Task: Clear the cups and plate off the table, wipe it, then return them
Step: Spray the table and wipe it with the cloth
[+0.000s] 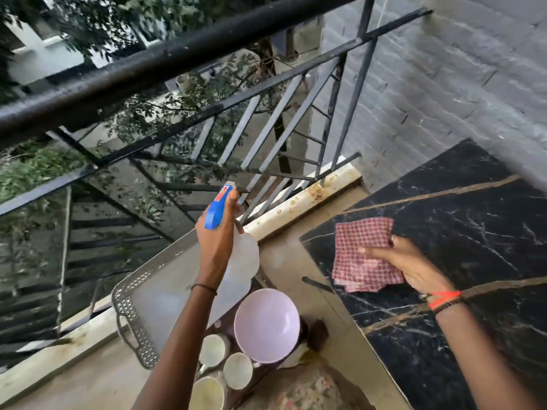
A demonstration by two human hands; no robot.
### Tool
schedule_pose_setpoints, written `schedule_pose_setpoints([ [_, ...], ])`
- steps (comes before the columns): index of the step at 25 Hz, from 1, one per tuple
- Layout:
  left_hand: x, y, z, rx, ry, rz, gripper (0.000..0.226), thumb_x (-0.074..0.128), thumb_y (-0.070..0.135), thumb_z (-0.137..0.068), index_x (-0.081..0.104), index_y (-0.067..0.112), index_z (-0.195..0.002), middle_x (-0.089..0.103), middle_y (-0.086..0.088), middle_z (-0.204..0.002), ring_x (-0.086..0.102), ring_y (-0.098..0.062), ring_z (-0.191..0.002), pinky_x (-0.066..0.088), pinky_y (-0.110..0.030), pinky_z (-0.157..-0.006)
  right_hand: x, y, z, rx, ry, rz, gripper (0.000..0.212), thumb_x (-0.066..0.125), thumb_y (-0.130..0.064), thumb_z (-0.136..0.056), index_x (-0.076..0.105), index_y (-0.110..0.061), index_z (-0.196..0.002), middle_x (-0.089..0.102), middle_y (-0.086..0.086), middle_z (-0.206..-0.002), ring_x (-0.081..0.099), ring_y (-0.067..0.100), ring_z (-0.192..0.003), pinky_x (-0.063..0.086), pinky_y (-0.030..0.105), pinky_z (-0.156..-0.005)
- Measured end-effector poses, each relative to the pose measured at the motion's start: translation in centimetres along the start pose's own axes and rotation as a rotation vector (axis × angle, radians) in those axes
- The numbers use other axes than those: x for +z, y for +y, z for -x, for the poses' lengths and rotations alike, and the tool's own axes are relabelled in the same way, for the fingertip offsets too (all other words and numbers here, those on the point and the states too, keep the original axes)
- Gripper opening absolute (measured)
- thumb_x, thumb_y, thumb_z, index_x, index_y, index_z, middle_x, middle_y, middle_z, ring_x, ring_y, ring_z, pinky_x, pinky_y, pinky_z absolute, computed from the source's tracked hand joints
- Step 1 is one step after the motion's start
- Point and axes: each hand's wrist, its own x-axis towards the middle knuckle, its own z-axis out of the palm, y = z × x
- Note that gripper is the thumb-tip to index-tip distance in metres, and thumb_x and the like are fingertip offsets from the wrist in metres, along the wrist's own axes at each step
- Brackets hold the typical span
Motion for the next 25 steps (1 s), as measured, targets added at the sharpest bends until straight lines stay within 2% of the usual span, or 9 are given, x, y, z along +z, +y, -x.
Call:
schedule_pose_setpoints([
  [2,-3.6,-1.0,0.4,0.021,0.039,-0.004,0.037,0.059,0.038,-0.094,0.058,0.016,-0.065,0.051,0.01,-0.054,0.046,0.001,-0.049,0.038,-0.01,-0.054,5.1,-0.4,0.2,0.002,-0.138,-0.036,0.053,0.085,-0.018,-0.061,0.065,-0.01,-0.109,0.074,0.007,-0.101,0.071,0.023,-0.093,0.054,0.039,-0.084],
  [5,-8.9,-2.8,0.8,0.083,0.086,-0.045,0.048,0.053,0.039,-0.097,0.056,-0.002,-0.072,0.049,-0.001,-0.059,0.045,0.001,-0.051,0.036,-0.008,-0.056,13.4,-0.7,0.0,0.023,-0.332,-0.095,0.049,0.081,-0.011,-0.066,0.062,-0.007,-0.112,0.072,0.01,-0.106,0.07,0.022,-0.096,0.057,0.032,-0.076],
  [9,-14.8,-5.6,0.9,0.084,0.18,-0.098,0.036,0.052,0.038,-0.098,0.053,0.013,-0.072,0.047,0.004,-0.065,0.046,0.005,-0.055,0.036,-0.007,-0.059,23.7,-0.7,-0.9,0.003,-0.541,-0.001,0.037,0.067,-0.001,-0.082,0.059,-0.003,-0.117,0.069,0.013,-0.115,0.065,0.026,-0.106,0.053,0.036,-0.091],
  [11,-17.4,-7.4,0.8,0.048,0.242,-0.096,0.029,0.054,0.041,-0.096,0.054,0.019,-0.077,0.051,0.008,-0.069,0.049,0.007,-0.059,0.039,-0.007,-0.062,28.3,-0.3,-1.5,0.005,-0.548,0.088,0.038,0.059,0.004,-0.086,0.056,0.001,-0.123,0.064,0.018,-0.12,0.061,0.03,-0.111,0.051,0.038,-0.095],
  [15,-21.4,-12.1,0.1,0.008,0.324,-0.123,0.057,0.052,0.055,-0.09,0.054,-0.002,-0.083,0.052,-0.008,-0.07,0.048,-0.009,-0.061,0.039,-0.022,-0.064,35.9,1.0,-3.7,-0.058,-0.498,0.38,0.038,0.058,0.001,-0.086,0.054,-0.001,-0.123,0.061,0.017,-0.125,0.056,0.032,-0.118,0.042,0.046,-0.105],
  [18,-23.0,-15.4,-0.5,-0.027,0.371,-0.11,0.055,0.052,0.055,-0.09,0.052,0.001,-0.079,0.05,-0.01,-0.069,0.047,-0.016,-0.064,0.039,-0.032,-0.067,39.4,2.7,-6.0,-0.054,-0.5,0.488,0.043,0.058,-0.001,-0.086,0.047,-0.003,-0.127,0.058,0.014,-0.129,0.054,0.03,-0.119,0.044,0.043,-0.102],
  [20,-23.6,-17.3,-0.6,-0.041,0.396,-0.089,0.054,0.053,0.056,-0.09,0.052,0.004,-0.079,0.05,-0.01,-0.069,0.048,-0.013,-0.063,0.04,-0.028,-0.066,41.0,4.1,-7.4,-0.032,-0.512,0.535,0.045,0.058,-0.001,-0.086,0.044,-0.004,-0.129,0.057,0.014,-0.13,0.054,0.029,-0.118,0.044,0.041,-0.1],
  [22,-23.9,-18.8,-0.7,-0.049,0.407,-0.081,0.06,0.051,0.061,-0.088,0.053,0.001,-0.083,0.05,-0.01,-0.071,0.046,-0.005,-0.06,0.038,-0.015,-0.063,42.1,5.4,-8.7,-0.006,-0.53,0.545,0.047,0.059,0.001,-0.086,0.044,-0.005,-0.13,0.057,0.014,-0.13,0.054,0.029,-0.118,0.044,0.041,-0.1],
  [25,-24.0,-21.1,-0.5,-0.07,0.407,-0.099,0.057,0.051,0.052,-0.093,0.054,-0.005,-0.088,0.049,-0.008,-0.073,0.049,0.002,-0.059,0.038,-0.007,-0.06,42.9,7.5,-10.1,0.039,-0.553,0.533,0.047,0.058,0.001,-0.087,0.043,-0.006,-0.131,0.057,0.014,-0.129,0.053,0.03,-0.119,0.041,0.046,-0.105],
])
